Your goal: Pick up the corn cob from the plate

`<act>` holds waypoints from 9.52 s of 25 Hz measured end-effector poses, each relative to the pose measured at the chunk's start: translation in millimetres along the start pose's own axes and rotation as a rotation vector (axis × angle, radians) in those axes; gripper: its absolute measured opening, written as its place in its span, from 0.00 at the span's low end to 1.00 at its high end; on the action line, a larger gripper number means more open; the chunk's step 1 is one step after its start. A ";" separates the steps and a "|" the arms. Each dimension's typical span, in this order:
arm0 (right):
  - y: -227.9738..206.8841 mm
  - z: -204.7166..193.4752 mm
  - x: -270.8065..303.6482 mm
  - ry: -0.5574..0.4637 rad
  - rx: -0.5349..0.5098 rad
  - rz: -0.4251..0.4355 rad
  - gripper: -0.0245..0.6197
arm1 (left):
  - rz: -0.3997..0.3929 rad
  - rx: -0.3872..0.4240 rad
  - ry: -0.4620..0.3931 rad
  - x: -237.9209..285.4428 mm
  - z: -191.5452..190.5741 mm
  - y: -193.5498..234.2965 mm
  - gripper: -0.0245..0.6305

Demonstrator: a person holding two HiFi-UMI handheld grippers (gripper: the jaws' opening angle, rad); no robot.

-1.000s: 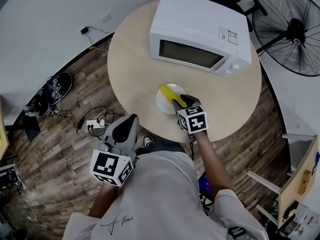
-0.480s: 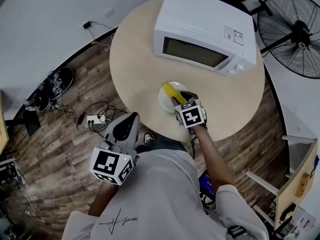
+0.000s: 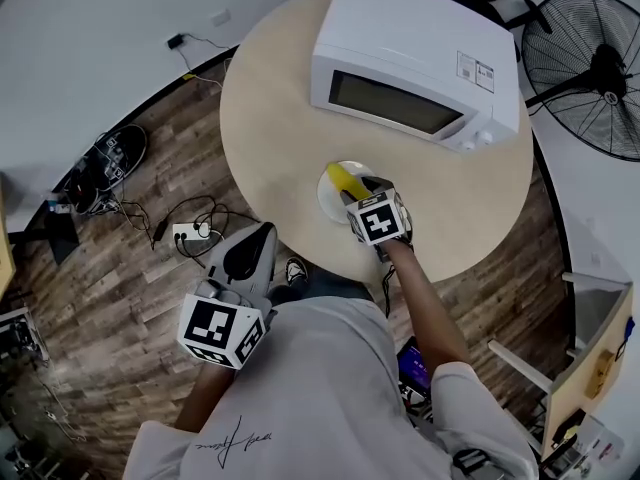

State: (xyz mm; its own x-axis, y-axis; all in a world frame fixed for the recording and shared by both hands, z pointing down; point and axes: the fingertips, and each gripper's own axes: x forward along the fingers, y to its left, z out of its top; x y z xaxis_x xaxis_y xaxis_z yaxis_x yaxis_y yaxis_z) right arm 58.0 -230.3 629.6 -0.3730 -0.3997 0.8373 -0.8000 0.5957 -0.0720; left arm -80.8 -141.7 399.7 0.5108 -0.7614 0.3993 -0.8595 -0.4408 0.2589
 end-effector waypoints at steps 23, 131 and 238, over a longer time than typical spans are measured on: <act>-1.5 -17.4 36.0 0.139 -0.033 0.020 0.45 | 0.008 -0.015 0.022 12.0 0.3 18.5 0.03; 20.9 4.8 -36.0 -0.044 0.163 0.029 0.45 | -0.060 0.006 -0.024 -22.1 -1.1 -5.2 0.03; 55.7 48.6 -249.7 -0.653 0.218 -0.090 0.45 | -0.030 -0.019 -0.100 -53.3 1.3 8.7 0.03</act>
State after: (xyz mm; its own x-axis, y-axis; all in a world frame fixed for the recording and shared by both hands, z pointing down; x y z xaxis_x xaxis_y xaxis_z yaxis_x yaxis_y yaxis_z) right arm 83.7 -131.2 390.2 -0.4525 -0.8192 0.3523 -0.8918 0.4142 -0.1821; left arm -115.5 -105.6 379.5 0.5308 -0.7920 0.3017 -0.8428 -0.4557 0.2865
